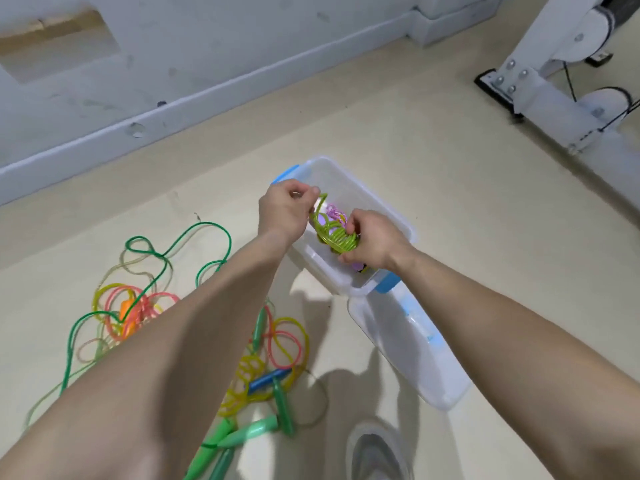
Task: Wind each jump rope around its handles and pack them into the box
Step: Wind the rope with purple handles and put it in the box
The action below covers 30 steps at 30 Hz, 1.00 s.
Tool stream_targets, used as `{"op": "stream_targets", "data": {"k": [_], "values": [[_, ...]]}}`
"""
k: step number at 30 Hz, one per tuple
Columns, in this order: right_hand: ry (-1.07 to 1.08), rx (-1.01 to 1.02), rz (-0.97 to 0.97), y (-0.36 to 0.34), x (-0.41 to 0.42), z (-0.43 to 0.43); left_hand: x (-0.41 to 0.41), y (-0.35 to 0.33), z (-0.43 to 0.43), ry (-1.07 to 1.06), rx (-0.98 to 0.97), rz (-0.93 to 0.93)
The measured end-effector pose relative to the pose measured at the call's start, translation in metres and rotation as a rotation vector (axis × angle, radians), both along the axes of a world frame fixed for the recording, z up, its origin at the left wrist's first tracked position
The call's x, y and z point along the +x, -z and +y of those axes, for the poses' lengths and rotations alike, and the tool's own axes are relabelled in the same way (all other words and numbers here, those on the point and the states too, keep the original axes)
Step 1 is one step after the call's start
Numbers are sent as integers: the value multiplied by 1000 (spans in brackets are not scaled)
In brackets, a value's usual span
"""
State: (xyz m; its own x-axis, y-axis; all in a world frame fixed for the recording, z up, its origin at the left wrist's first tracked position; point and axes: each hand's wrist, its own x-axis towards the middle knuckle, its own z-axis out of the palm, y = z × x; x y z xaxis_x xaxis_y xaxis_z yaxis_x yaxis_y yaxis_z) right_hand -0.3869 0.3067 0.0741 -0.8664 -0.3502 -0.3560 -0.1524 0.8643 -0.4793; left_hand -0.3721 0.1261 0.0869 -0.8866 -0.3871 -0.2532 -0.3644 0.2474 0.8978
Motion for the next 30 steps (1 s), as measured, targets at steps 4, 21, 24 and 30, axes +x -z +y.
{"op": "stream_targets", "data": {"k": [4,21,24,30], "values": [[-81,105,-37,30,-5,-9,-13,31,-6,243,-531,-51],[-112,346,-126,12,-3,-18,2,17,-19,597,-743,-173],[-193,317,-125,-42,9,-29,30,-23,-34,588,-761,-205],[-364,281,-47,-154,55,-76,104,-110,-69,516,-765,-272]]}}
